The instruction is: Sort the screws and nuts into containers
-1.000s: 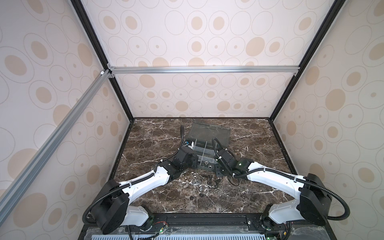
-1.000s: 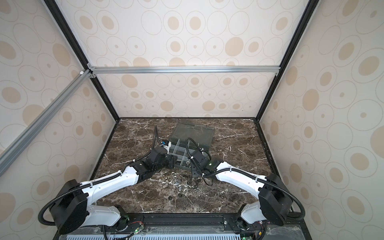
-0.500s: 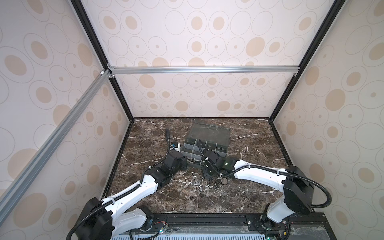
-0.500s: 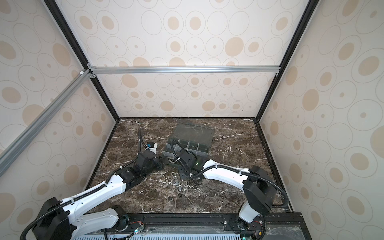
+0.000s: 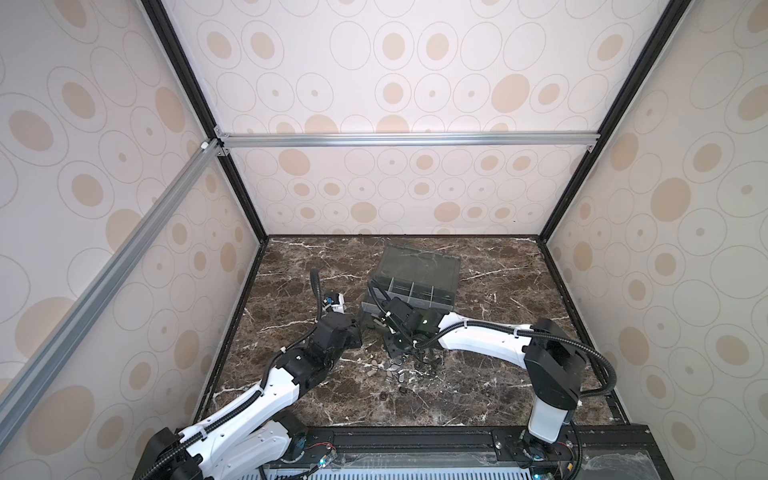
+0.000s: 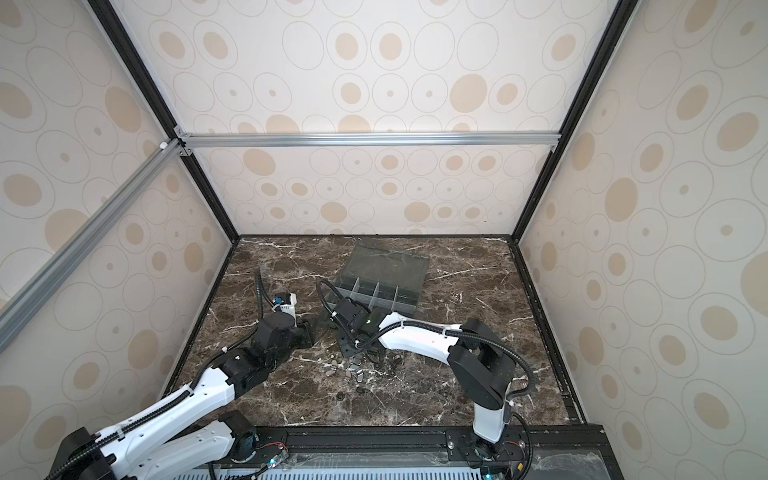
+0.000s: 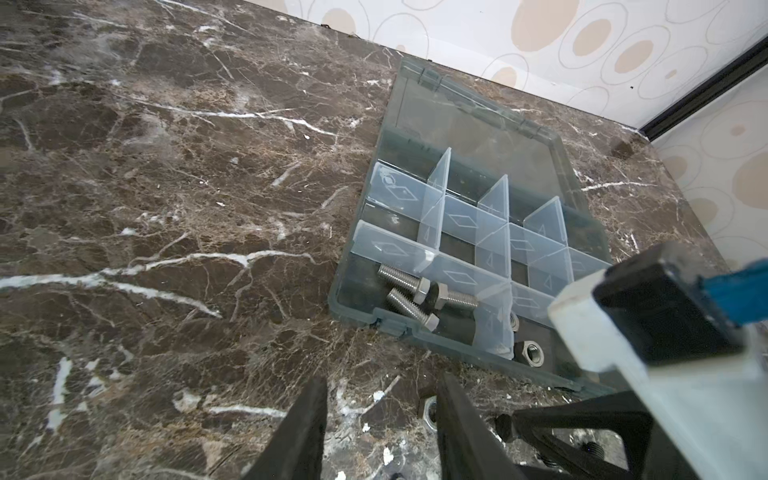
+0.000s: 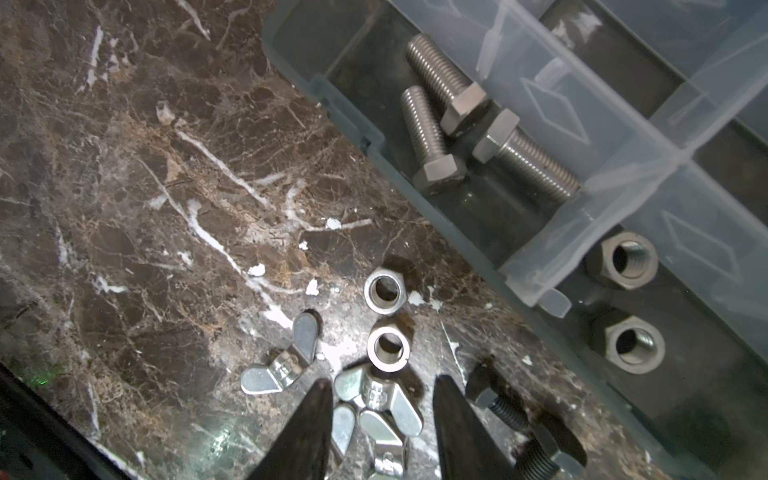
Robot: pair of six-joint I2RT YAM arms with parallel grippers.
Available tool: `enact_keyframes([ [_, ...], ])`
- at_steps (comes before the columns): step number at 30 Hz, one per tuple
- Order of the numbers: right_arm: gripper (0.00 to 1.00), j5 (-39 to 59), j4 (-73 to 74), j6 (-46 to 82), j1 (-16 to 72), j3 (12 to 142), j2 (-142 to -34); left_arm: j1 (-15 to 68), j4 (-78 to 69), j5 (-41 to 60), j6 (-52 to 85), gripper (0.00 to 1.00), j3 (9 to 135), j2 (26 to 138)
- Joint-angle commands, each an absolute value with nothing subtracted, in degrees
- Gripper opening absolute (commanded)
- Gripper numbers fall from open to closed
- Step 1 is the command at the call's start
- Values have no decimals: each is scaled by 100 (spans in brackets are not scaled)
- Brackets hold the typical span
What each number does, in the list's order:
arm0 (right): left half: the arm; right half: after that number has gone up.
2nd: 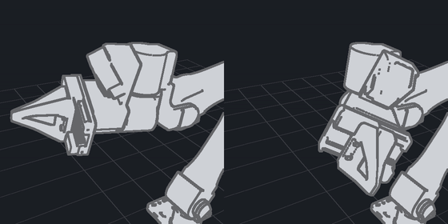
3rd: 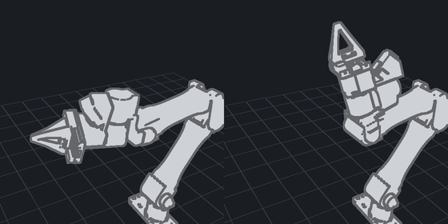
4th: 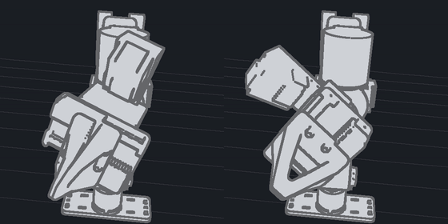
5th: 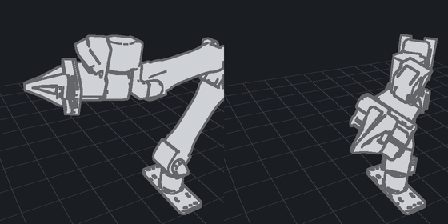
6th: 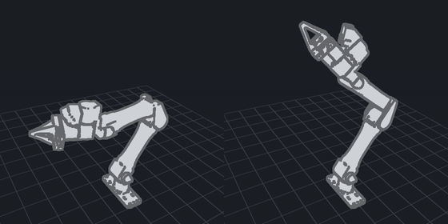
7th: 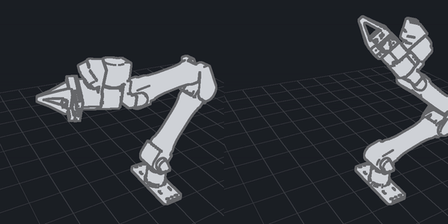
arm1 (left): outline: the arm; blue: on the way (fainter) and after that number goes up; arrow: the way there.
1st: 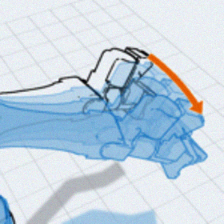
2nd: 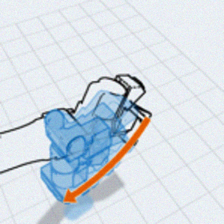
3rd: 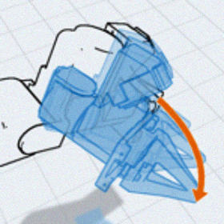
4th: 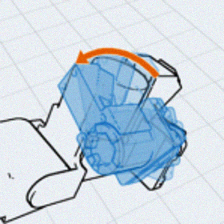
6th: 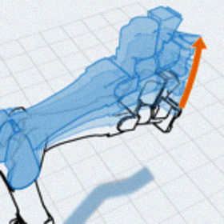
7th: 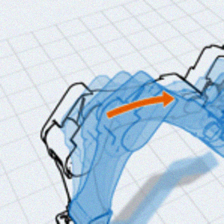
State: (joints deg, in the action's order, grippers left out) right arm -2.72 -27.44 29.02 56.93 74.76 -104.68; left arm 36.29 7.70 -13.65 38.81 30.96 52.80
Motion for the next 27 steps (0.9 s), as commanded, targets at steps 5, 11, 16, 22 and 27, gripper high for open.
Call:
enact_keyframes([
  [5, 45, -152, -3043, 2589, 5716, 7948, -10930, 3564, 949, -1468, 4095, 44, 3014, 5032],
  [11, 44, -166, -3233, 2489, 5716, 8208, -11246, 3554, 905, -1368, 4215, 44, 2938, 4988],
  [16, 45, -264, -3374, 2380, 5717, 8365, -11440, 3556, 910, -1328, 4295, 44, 2848, 4906],
  [22, 45, -314, -3525, 2197, 5722, 8537, -11643, 3552, 879, -1380, 4297, 44, 2797, 4823],
  [27, 45, -341, -3692, 1982, 5719, 8707, -11793, 3555, 783, -1332, 4389, 44, 2669, 4805],
])
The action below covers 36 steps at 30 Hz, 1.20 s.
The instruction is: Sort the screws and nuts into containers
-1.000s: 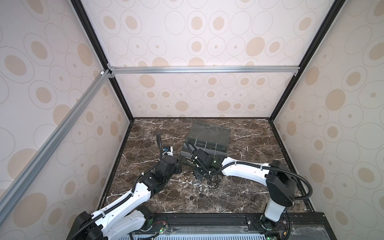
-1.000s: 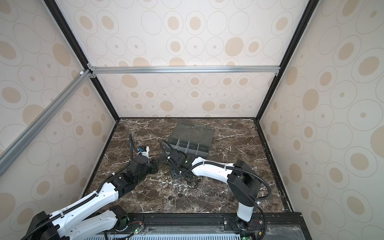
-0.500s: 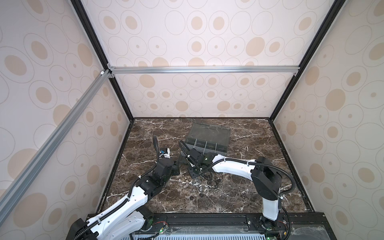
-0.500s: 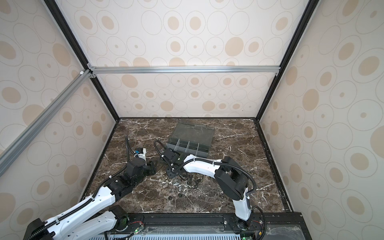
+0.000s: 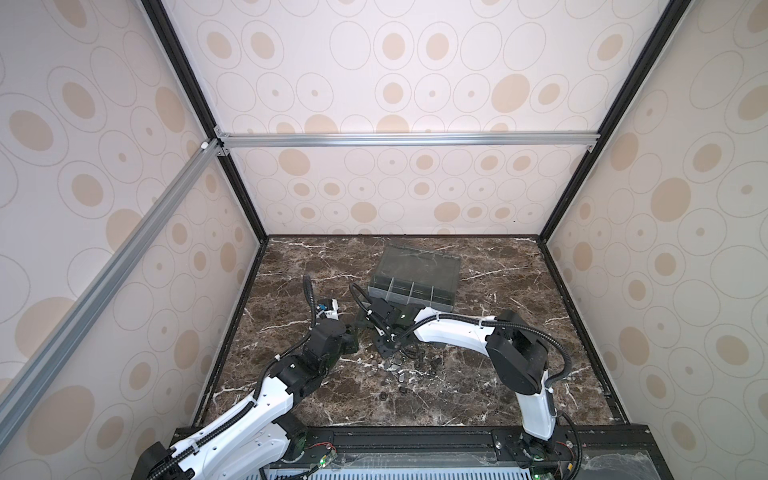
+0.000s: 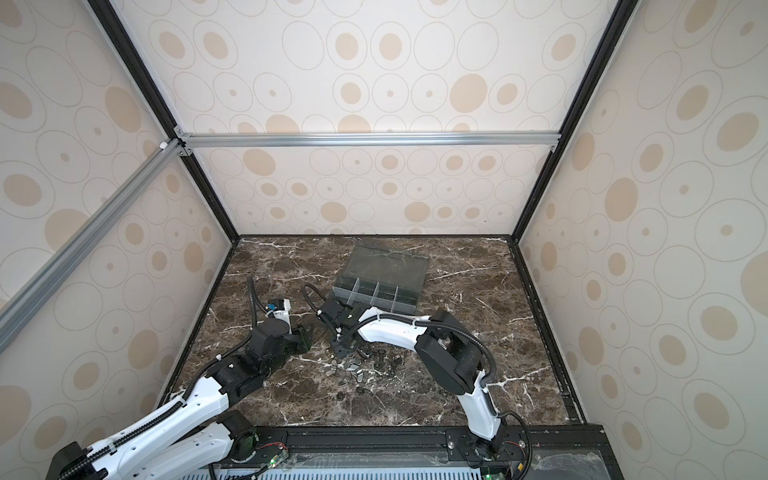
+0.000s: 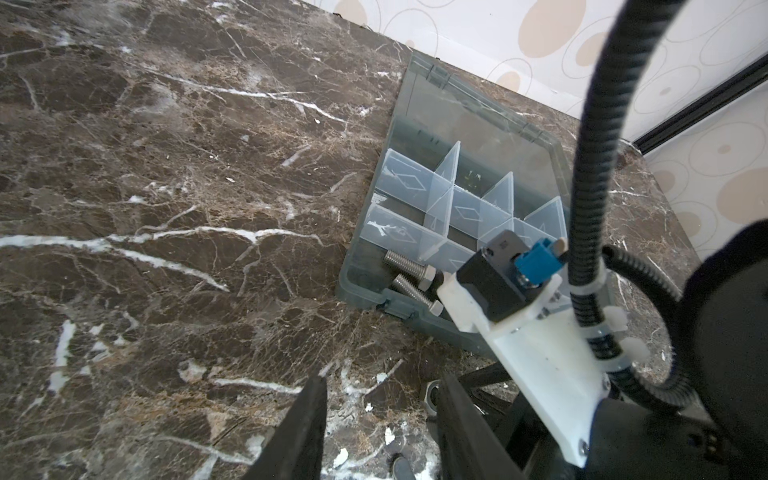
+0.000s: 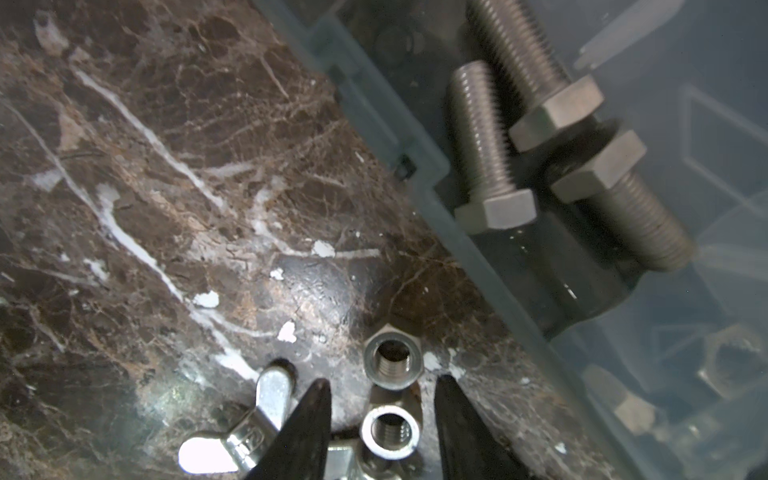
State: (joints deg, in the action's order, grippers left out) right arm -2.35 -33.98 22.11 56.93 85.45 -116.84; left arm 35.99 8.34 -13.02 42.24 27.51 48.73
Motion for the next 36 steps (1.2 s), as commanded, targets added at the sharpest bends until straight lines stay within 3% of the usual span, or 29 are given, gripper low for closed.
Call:
enact_keyframes([
  [1, 45, -364, -3713, 1954, 5715, 8738, -11821, 3551, 766, -1315, 4397, 44, 2655, 4797],
  [11, 44, -544, -4058, 1775, 5713, 9183, -12236, 3544, 710, -1286, 4423, 44, 2569, 4737],
  [30, 27, -483, -3832, 1928, 5702, 9163, -12394, 3544, 737, -1266, 4487, 44, 2514, 4667],
  [36, 26, -405, -3690, 2089, 5701, 8867, -12034, 3546, 704, -1292, 4485, 44, 2531, 4667],
])
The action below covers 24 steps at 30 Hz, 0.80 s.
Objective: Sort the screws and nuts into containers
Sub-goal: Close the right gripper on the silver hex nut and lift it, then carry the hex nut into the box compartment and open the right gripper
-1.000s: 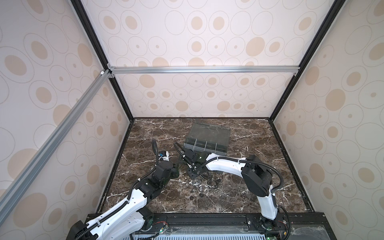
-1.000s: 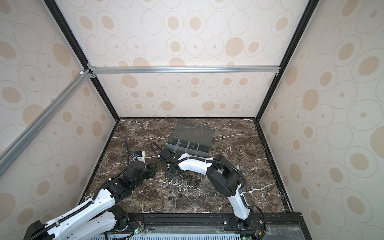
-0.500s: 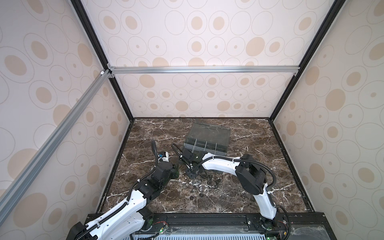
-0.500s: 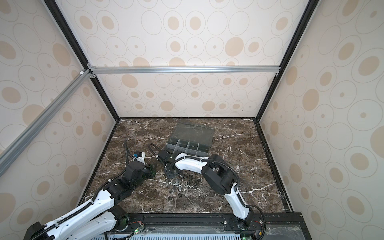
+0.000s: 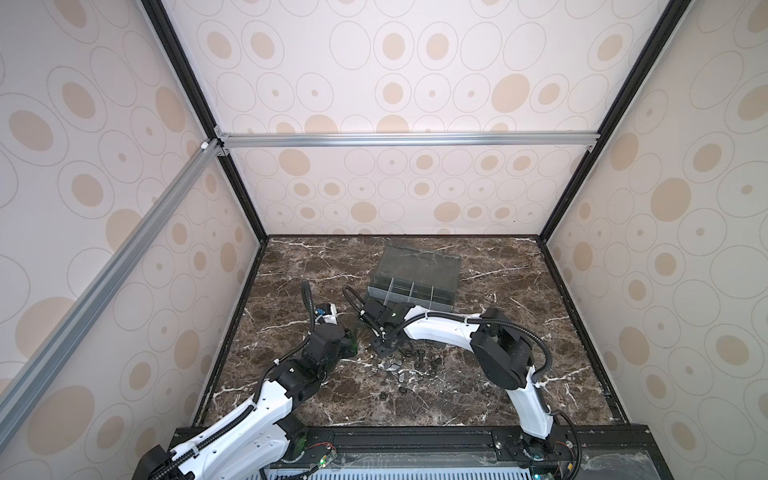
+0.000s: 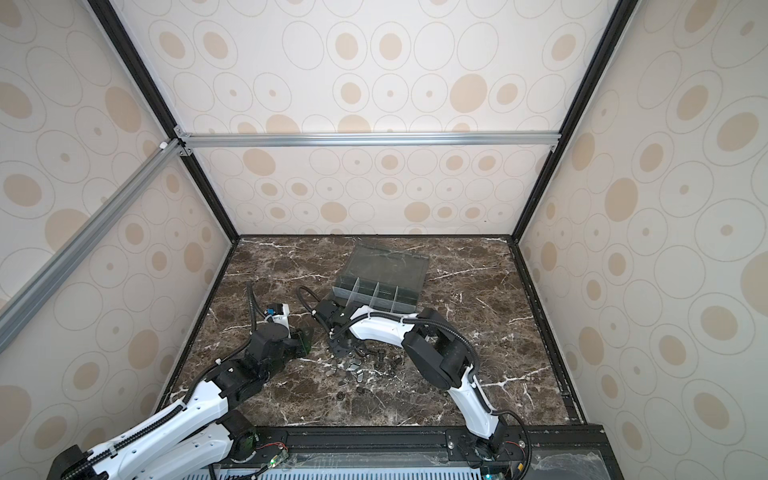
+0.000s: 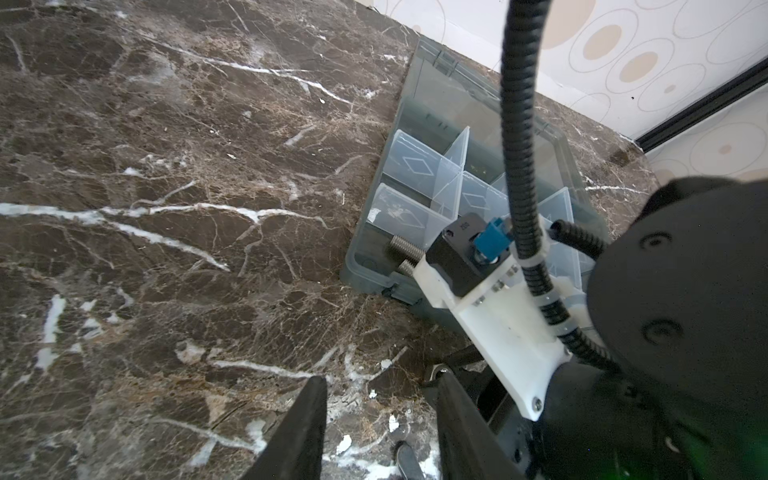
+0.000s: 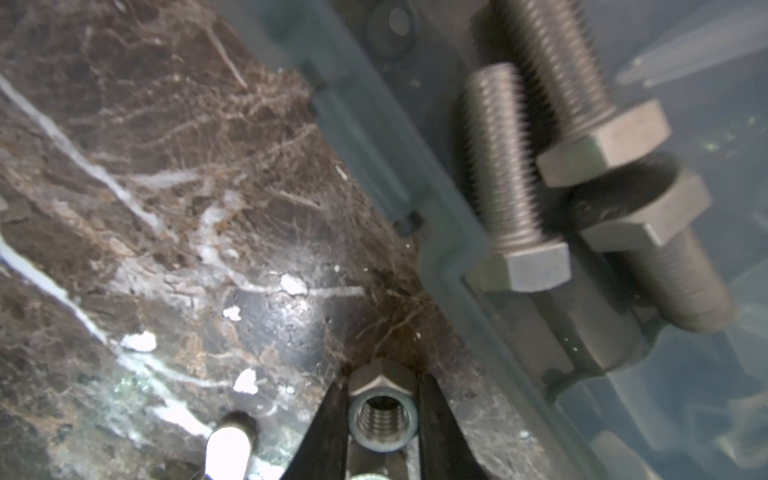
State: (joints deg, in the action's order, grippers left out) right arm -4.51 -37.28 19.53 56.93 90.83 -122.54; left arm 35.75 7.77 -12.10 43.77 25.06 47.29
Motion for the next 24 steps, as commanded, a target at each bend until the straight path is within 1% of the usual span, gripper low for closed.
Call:
enact_keyframes([
  [1, 26, -388, -3650, 2134, 5698, 8762, -11932, 3549, 695, -1285, 4478, 44, 2531, 4678],
  [9, 26, -551, -3425, 2372, 5696, 8002, -10747, 3546, 491, -1213, 4438, 44, 2600, 4927],
  [14, 26, -959, -3276, 2485, 5638, 7699, -9983, 3538, 319, -1108, 4386, 44, 2676, 5164],
  [18, 26, -1269, -3222, 2557, 5406, 7371, -9513, 3542, 297, -1021, 4351, 44, 2732, 5290],
  [24, 26, -1406, -3214, 2788, 4877, 6678, -8974, 3540, 224, -916, 4376, 44, 2629, 5265],
])
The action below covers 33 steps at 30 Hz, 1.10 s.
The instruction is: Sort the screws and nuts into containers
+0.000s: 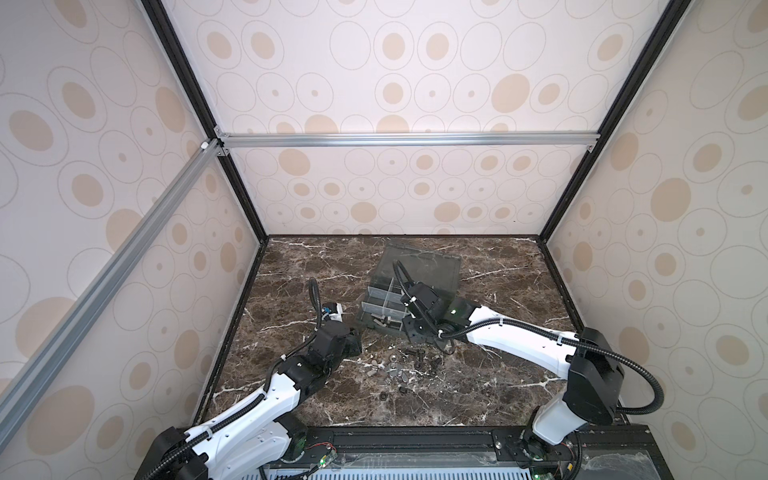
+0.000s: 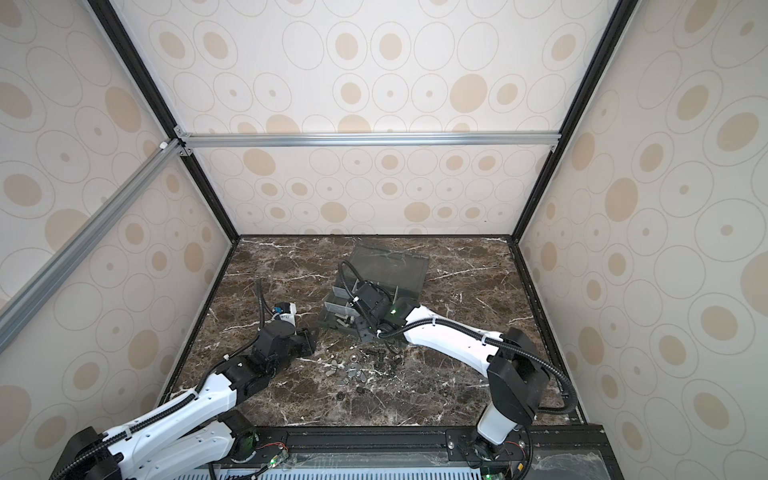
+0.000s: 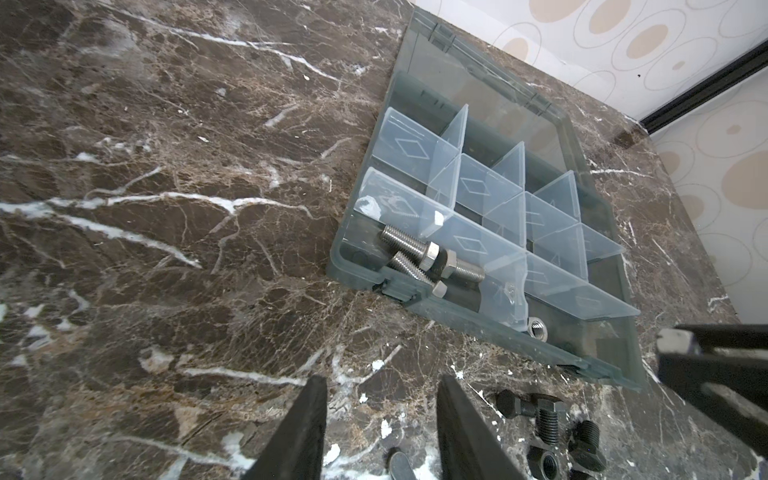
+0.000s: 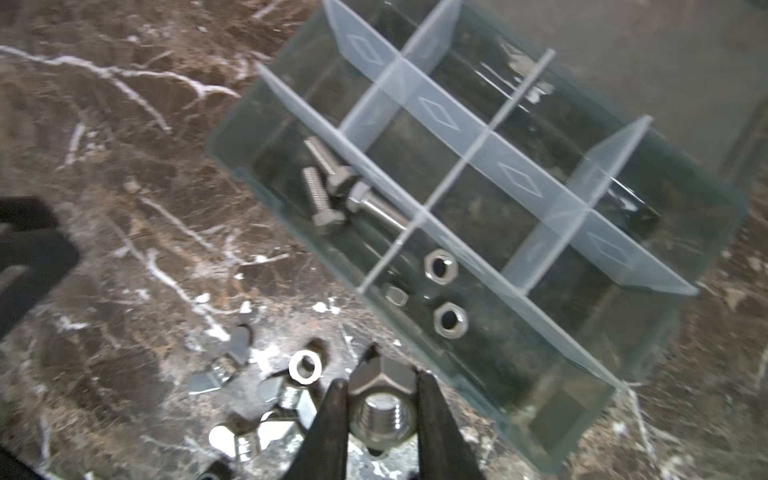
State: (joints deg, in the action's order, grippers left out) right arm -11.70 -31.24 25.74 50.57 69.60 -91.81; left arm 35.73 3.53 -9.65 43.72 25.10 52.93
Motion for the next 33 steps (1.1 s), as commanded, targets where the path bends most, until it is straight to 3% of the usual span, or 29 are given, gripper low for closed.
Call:
enact_keyframes([
  [1, 26, -1400, -3177, 2838, 4822, 6568, -8912, 3528, 222, -907, 4387, 44, 2612, 5268],
  [16, 30, -1345, -2951, 3116, 4419, 6021, -8774, 3534, 151, -809, 4423, 44, 2553, 5317],
  [24, 49, -1358, -3023, 3189, 4411, 6064, -8811, 3527, 138, -800, 4421, 44, 2531, 5318],
  [33, 52, -1349, -3065, 3220, 4412, 6046, -8746, 3532, 64, -756, 4420, 44, 2531, 5389],
])
